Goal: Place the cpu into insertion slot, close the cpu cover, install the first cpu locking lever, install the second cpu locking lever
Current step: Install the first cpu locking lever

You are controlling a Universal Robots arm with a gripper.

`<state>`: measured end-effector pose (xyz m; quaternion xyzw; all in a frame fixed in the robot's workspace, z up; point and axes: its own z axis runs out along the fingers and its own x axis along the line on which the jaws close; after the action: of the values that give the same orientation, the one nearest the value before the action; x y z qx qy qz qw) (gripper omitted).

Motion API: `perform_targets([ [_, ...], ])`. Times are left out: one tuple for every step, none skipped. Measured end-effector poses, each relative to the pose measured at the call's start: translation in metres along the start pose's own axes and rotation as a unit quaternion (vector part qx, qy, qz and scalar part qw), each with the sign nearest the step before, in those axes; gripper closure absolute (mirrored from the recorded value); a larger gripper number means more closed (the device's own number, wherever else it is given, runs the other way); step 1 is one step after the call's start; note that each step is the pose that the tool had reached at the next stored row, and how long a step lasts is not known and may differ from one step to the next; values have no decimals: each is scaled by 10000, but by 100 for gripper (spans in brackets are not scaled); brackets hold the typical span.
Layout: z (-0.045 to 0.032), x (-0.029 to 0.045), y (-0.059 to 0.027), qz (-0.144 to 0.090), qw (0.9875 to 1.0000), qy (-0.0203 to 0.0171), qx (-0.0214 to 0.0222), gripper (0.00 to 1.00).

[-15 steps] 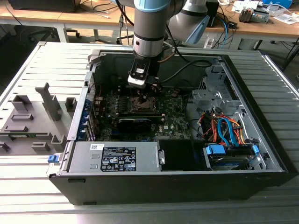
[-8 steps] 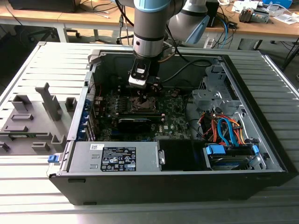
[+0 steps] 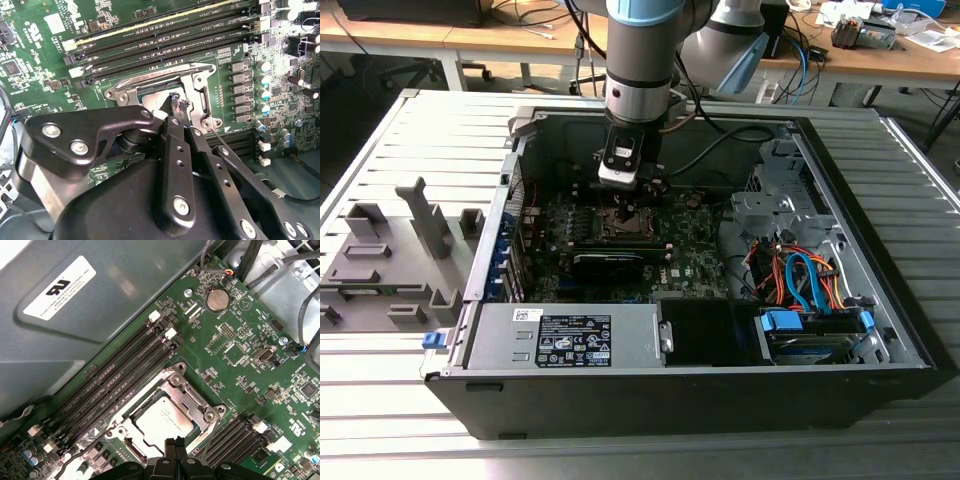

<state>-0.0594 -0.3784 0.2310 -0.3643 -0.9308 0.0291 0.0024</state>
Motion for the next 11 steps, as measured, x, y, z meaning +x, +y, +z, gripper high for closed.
perform_targets([
  [0, 0, 0, -19, 10000, -1, 0, 89],
  [0, 0, 0, -43, 10000, -2, -1, 89],
  [0, 0, 0, -59, 10000, -3, -1, 89],
  [0, 0, 0, -84, 10000, -5, -1, 89],
  [0, 0, 0, -100, 9999, -6, -2, 89],
  [0, 0, 0, -120, 9999, -7, -2, 89],
  [0, 0, 0, -136, 9999, -7, -2, 89],
  [0, 0, 0, -159, 9999, -9, -3, 89],
  [0, 0, 0, -176, 9998, -10, -3, 89],
  [0, 0, 0, -192, 9998, -11, -3, 89],
  [0, 0, 0, -214, 9998, -12, -3, 89],
])
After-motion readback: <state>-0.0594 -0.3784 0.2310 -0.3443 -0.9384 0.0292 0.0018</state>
